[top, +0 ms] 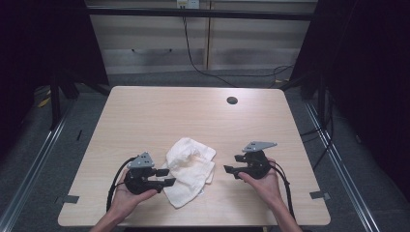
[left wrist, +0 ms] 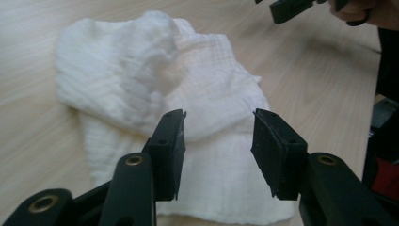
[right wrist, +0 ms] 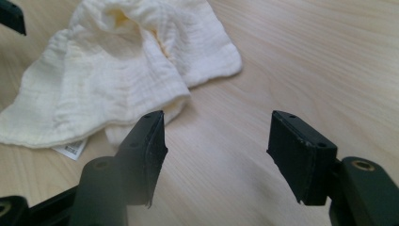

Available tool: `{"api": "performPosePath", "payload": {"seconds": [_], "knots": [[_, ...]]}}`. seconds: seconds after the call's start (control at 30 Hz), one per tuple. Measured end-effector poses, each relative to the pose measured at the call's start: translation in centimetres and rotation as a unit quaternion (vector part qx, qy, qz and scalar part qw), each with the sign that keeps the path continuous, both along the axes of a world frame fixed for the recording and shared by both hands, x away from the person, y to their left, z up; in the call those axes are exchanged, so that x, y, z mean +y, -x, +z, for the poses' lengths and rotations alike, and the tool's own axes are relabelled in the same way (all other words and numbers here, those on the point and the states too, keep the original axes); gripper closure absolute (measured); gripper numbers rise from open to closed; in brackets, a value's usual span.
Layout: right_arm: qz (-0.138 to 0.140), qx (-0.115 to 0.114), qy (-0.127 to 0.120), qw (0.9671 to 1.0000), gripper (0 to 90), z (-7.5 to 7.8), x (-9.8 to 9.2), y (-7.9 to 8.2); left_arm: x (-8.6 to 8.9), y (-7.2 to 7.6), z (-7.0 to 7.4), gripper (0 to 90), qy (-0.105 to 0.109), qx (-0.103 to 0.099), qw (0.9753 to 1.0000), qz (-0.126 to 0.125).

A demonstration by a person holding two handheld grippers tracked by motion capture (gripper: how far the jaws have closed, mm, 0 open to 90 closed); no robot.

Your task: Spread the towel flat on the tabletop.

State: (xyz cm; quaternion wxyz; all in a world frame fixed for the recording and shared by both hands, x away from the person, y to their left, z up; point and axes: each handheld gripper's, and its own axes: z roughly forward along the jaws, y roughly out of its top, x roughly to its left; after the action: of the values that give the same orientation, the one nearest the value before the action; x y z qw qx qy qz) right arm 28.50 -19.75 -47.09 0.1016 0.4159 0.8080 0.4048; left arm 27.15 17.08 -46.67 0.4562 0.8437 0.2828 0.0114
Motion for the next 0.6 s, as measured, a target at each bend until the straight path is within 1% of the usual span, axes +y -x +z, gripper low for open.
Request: {"api": "performPosePath", "payload": {"seconds": [0.03,0.07,0.1,0.13,0.17,0.2,0.23,0.27,0.3,0.33,0.37,0.4,0.43,0.47,0.5,0.53,0.57,0.6], "knots": [[-0.005,0.001,-0.003,1.0000,37.0,-0.3,-0.3,0.1,-0.1,0.3,-0.3,54.4,0.002,0.002,1.0000,-0.004],[-0.009,0.003,-0.010,0.9999,37.0,-0.5,-0.6,0.1,-0.3,0.7,-0.7,54.4,-0.004,0.006,0.9999,-0.009],[-0.012,0.003,-0.014,0.9998,36.8,-0.6,-0.8,0.1,-0.4,1.0,-0.9,54.4,-0.016,0.003,0.9996,-0.022],[-0.014,0.005,-0.016,0.9998,36.8,-0.5,-0.9,0.1,-0.5,1.2,-1.2,54.4,-0.020,0.002,0.9993,-0.032],[-0.012,0.000,-0.021,0.9997,36.7,-0.4,-1.0,0.0,-0.5,1.5,-1.4,54.5,-0.025,0.006,0.9990,-0.036],[-0.013,0.001,-0.031,0.9994,36.7,-0.3,-1.0,0.1,-0.6,1.7,-1.7,55.5,-0.030,0.008,0.9986,-0.043],[-0.014,-0.002,-0.034,0.9993,36.6,-0.2,-1.0,0.1,-0.7,1.9,-1.9,58.7,-0.038,0.008,0.9980,-0.049],[-0.013,-0.004,-0.030,0.9995,36.5,-0.2,-1.0,0.2,-0.8,2.2,-2.0,59.6,-0.044,0.011,0.9976,-0.052],[-0.012,-0.006,-0.025,0.9996,36.4,-0.2,-0.9,0.2,-0.8,2.3,-2.1,59.7,-0.036,0.016,0.9975,-0.058],[-0.013,-0.004,-0.023,0.9996,36.2,-0.3,-0.9,0.2,-0.8,2.5,-2.2,60.2,-0.037,0.021,0.9974,-0.058],[-0.011,-0.004,-0.023,0.9997,36.1,-0.4,-0.8,0.1,-0.9,2.7,-2.2,60.3,-0.041,0.018,0.9970,-0.063],[-0.012,-0.001,-0.023,0.9997,36.1,-0.4,-0.8,0.1,-1.0,3.0,-2.3,60.2,-0.039,0.016,0.9968,-0.067],[-0.010,-0.001,-0.028,0.9995,36.1,-0.5,-0.8,0.0,-1.0,3.2,-2.3,59.2,-0.044,0.016,0.9965,-0.069],[-0.011,0.002,-0.034,0.9993,36.2,-0.5,-0.9,0.0,-1.1,3.4,-2.3,58.8,-0.047,0.015,0.9958,-0.078],[-0.013,-0.001,-0.032,0.9994,36.3,-0.5,-0.9,0.0,-1.2,3.5,-2.3,58.8,-0.049,0.013,0.9953,-0.083],[-0.014,-0.003,-0.028,0.9995,36.2,-0.5,-0.9,0.0,-1.2,3.5,-2.3,58.9,-0.049,0.016,0.9946,-0.090],[-0.016,0.001,-0.029,0.9994,36.0,-0.5,-1.0,0.0,-1.3,3.6,-2.3,62.1,-0.050,0.018,0.9937,-0.099],[-0.015,0.000,-0.031,0.9994,35.8,-0.5,-1.1,0.0,-1.4,3.7,-2.3,64.2,-0.051,0.016,0.9930,-0.105]]}}
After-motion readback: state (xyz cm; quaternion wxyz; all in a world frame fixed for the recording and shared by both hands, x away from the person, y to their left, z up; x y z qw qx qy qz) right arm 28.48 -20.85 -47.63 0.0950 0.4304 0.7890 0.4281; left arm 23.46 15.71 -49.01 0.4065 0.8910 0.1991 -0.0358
